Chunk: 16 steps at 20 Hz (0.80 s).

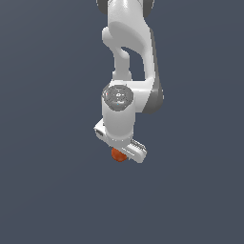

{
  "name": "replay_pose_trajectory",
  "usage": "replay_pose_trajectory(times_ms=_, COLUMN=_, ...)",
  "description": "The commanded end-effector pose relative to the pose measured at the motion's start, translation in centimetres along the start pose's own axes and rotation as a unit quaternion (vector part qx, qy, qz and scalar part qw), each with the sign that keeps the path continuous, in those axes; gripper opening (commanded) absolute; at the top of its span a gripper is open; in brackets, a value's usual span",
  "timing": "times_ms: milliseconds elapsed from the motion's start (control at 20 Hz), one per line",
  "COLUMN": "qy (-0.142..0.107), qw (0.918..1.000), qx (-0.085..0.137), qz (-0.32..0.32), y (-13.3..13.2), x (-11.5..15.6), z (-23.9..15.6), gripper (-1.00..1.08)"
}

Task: Pick up the object and move it to a goal position.

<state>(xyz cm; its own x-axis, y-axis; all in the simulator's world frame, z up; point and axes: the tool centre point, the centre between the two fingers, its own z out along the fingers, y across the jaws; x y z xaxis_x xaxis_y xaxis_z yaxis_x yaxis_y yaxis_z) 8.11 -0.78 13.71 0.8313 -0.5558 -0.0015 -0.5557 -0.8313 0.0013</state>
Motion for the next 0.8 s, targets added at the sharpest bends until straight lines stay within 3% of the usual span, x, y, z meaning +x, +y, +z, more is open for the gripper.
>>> replay_pose_trajectory(times_ms=0, qy=0.001, qw=1.0, qx=0.001, qz=0.0, y=0.8, x=1.8, z=-1.9, gripper=-1.0)
replay_pose_trajectory(times_ms=750, qy=0.001, qw=1.0, qx=0.001, qz=0.0, y=3.7, x=9.0, z=-8.6, gripper=-1.0)
